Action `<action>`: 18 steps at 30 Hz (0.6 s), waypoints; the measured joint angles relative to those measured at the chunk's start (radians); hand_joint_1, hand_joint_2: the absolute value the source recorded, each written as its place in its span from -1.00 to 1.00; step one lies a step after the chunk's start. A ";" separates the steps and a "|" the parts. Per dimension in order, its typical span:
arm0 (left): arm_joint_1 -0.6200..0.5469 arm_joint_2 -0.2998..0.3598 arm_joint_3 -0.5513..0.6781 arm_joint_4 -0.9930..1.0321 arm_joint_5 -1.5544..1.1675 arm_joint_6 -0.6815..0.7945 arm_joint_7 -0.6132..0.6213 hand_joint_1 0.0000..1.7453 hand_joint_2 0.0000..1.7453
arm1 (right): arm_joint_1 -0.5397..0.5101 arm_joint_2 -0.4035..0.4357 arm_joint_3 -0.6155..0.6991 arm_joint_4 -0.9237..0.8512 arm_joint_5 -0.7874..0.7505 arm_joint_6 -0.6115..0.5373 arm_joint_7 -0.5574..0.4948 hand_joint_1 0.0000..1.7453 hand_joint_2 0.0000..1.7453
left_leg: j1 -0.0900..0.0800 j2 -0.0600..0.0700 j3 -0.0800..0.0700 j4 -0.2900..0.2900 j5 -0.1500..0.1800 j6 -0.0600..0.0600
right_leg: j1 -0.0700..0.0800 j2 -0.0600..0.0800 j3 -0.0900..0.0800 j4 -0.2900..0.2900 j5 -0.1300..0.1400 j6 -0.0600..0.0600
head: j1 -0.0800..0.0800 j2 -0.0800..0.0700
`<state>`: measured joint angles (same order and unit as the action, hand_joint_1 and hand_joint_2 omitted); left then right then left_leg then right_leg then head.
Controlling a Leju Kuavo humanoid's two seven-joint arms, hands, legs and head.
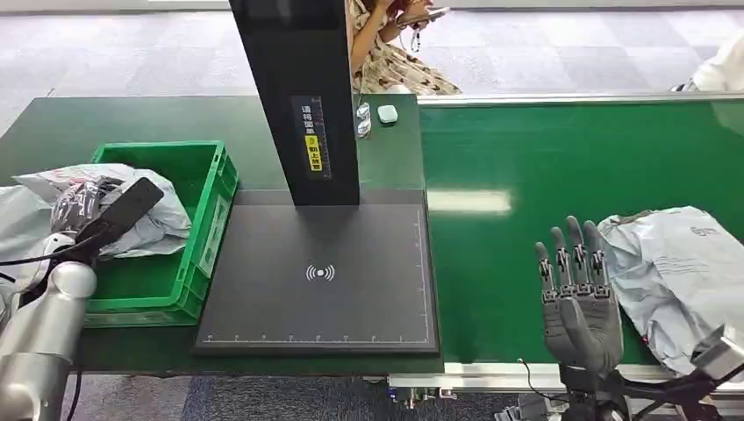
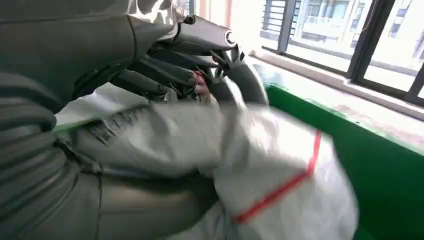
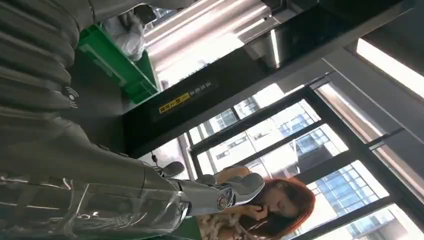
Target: Moved the parcel from conveyor to table for the left to box.
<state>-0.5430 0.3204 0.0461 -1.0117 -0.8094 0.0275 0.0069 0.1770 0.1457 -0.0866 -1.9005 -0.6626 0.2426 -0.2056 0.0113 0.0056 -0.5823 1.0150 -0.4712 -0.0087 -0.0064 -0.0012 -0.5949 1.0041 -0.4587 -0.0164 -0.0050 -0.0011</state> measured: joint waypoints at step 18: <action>0.491 -0.214 0.023 -0.850 0.410 0.503 -0.417 -1.00 1.00 | 0.066 0.003 0.001 -0.050 0.062 -0.037 -0.006 -1.00 1.00 | -0.001 0.001 0.000 0.000 -0.006 0.003 | -0.001 0.001 0.000 -0.001 -0.003 0.002 | 0.000 0.000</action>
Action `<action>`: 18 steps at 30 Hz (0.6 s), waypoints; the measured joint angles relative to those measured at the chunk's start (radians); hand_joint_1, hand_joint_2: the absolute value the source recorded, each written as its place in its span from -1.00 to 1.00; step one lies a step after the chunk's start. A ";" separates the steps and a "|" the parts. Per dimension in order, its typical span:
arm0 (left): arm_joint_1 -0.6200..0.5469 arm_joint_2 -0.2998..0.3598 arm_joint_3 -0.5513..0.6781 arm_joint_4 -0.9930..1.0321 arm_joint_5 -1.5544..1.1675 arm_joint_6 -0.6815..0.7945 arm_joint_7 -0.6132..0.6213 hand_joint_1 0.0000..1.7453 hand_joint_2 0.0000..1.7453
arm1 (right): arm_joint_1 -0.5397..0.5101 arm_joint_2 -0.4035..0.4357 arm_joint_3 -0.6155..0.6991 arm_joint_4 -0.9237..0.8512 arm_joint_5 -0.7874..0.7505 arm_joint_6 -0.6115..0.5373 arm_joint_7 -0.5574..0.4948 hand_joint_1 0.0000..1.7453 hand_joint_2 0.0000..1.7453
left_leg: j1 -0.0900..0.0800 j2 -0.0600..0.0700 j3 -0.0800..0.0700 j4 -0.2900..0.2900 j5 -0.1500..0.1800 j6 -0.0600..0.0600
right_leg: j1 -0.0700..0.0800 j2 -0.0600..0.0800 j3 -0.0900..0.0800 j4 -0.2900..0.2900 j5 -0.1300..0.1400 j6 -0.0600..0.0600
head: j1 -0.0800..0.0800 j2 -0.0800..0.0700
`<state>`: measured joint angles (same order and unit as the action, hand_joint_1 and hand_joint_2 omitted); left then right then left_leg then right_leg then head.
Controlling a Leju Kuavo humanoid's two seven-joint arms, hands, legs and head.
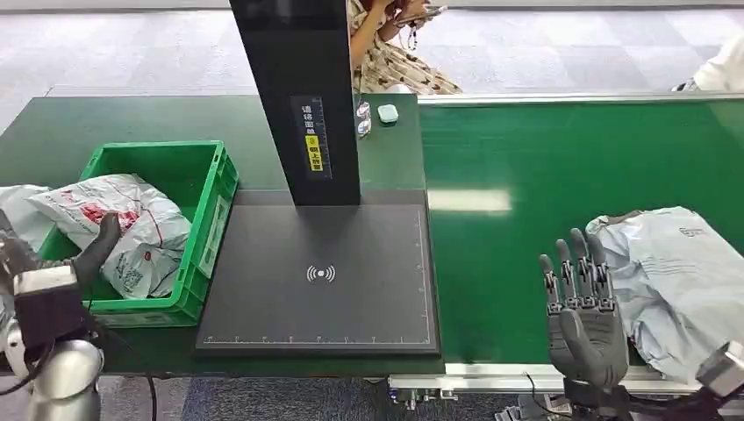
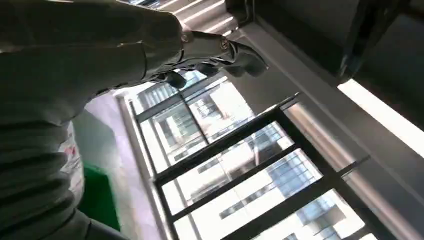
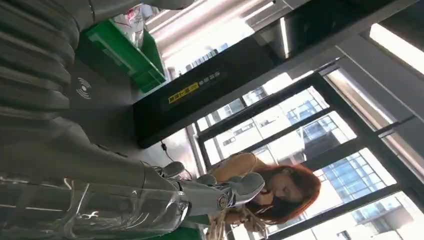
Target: Moved the parcel from conveyor to table for the left to box.
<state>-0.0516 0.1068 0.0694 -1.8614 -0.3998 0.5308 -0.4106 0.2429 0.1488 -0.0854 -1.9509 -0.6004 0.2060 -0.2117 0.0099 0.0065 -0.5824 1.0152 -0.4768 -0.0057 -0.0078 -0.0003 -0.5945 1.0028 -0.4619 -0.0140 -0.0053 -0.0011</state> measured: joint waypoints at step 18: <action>0.287 -0.220 -0.149 -0.163 0.010 -0.215 0.205 -1.00 1.00 | 0.069 0.027 0.002 -0.066 0.585 -0.336 -0.114 -1.00 1.00 | 0.000 -0.001 0.000 0.000 0.000 0.000 | 0.000 -0.002 0.001 0.000 -0.001 0.001 | 0.000 0.000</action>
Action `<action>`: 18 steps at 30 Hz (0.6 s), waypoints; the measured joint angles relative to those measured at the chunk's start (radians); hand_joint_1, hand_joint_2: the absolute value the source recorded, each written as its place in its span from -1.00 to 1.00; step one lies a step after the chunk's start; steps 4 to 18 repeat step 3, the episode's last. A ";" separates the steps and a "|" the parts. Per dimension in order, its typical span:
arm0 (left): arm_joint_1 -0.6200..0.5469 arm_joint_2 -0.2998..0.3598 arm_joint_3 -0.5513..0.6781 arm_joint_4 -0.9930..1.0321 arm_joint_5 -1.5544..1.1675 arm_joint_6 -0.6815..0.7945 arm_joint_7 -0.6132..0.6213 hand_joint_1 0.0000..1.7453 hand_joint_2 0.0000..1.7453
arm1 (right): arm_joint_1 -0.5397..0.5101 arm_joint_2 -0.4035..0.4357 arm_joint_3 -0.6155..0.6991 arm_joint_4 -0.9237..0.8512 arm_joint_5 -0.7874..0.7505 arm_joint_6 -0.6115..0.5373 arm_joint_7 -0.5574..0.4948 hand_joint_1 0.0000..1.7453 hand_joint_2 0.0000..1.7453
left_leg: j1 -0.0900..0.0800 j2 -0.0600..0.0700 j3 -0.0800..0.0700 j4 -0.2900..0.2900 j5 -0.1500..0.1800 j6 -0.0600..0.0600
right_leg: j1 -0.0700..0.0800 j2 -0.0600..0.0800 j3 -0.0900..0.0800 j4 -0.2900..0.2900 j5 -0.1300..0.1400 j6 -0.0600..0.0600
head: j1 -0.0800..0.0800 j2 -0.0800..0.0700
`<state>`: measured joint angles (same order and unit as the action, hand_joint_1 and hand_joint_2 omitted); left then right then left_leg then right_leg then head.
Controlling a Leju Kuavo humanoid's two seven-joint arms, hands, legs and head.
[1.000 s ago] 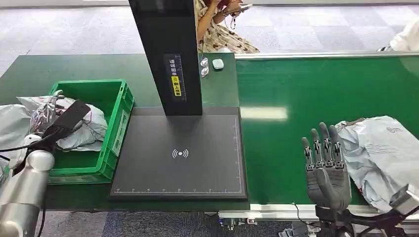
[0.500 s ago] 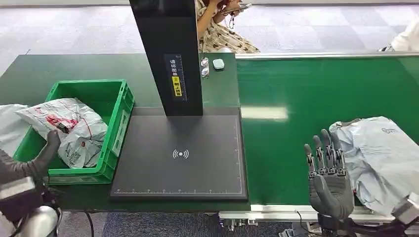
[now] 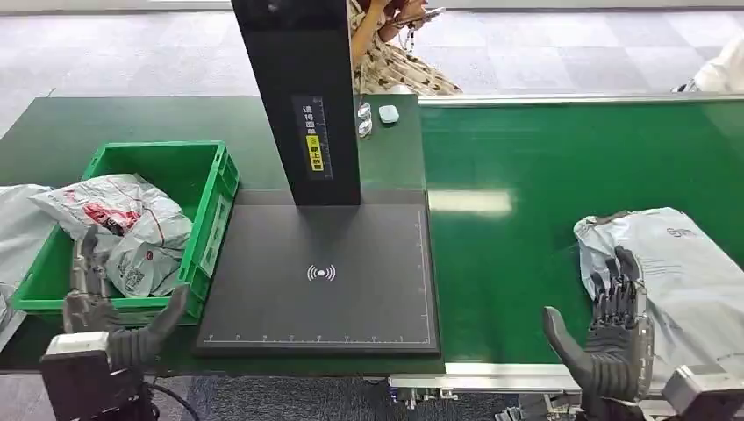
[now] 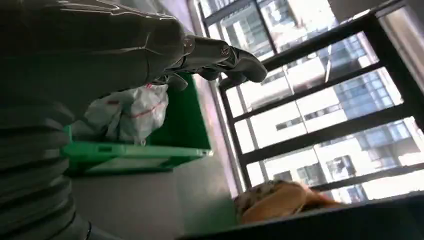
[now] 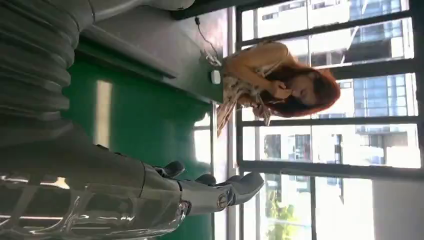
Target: Moved the parcel from conveyor to table for the left to box.
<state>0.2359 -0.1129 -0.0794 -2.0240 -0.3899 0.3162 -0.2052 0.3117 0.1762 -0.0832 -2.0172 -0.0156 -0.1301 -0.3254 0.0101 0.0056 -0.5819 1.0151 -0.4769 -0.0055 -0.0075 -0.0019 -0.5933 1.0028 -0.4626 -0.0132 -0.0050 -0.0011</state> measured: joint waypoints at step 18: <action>0.005 -0.014 -0.040 0.049 -0.012 -0.031 0.022 -1.00 1.00 | 0.008 0.007 0.010 0.003 0.007 -0.022 0.001 -1.00 1.00 | 0.000 0.000 0.000 0.000 0.000 0.000 | 0.000 0.000 0.000 0.000 0.000 0.000 | 0.000 0.000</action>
